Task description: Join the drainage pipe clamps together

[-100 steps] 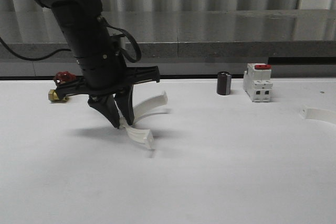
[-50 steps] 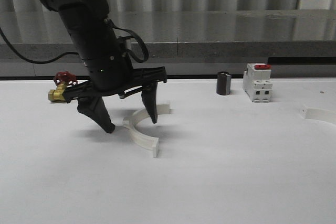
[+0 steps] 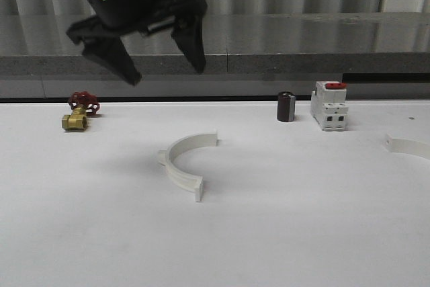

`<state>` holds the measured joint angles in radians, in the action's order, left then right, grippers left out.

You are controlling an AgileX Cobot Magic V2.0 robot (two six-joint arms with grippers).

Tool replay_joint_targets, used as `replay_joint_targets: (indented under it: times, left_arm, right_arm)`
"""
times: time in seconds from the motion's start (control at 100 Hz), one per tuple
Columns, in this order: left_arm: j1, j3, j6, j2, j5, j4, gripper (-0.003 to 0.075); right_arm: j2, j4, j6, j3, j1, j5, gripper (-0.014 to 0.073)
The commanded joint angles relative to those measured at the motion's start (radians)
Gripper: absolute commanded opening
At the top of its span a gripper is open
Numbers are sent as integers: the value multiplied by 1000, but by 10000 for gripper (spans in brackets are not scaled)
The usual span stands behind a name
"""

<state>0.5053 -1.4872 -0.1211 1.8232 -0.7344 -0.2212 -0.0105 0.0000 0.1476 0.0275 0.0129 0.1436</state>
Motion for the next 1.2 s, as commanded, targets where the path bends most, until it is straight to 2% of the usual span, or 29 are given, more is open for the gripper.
replay_joint_targets:
  times: [0.0,0.2,0.44,0.63,0.8,0.87,0.94,1.01,1.13,1.16,1.19]
  left_arm:
    - [-33,17,34,-145,62,8,668]
    - [-185,174,121,-355,92,10,668]
    - [-377,434,195,-622,159,10,668]
    - [-408,642,215,-854,249,13,667]
    - [-408,790,215,-1066,284,29,603]
    - [-408,833,215,-1147,286,31,547]
    - [-408,868,215,-1215,288,31,456]
    - [-408,893,215,-1267,289,31,323]
    - [-408,911,215,-1317,289,31,26]
    - [-408,911,215,-1325,289,31,-19]
    - [-408,911,215,-1325,289,31,-17]
  right_arm:
    - [-21,0,-7,-16,0,-86,-118]
    - [-21,0,-7,-16,0,-86,-118]
    - [-21,0,-7,-16,0,-86,-118]
    - [-21,0,-7,-16,0,-106,-118]
    - [-21,0,-7,-16,0,-108,-118]
    - [-21,0,-7,-17,0,-108,-118]
    - [-21,11,-5,-23,0,-106,-118]
    - [-20,29,-5,-43,0,-89,-118]
    - [6,40,-5,-123,0,5,-118]
    - [22,40,-5,-151,0,37,-118]
    - [40,40,-5,-179,0,74,-118]
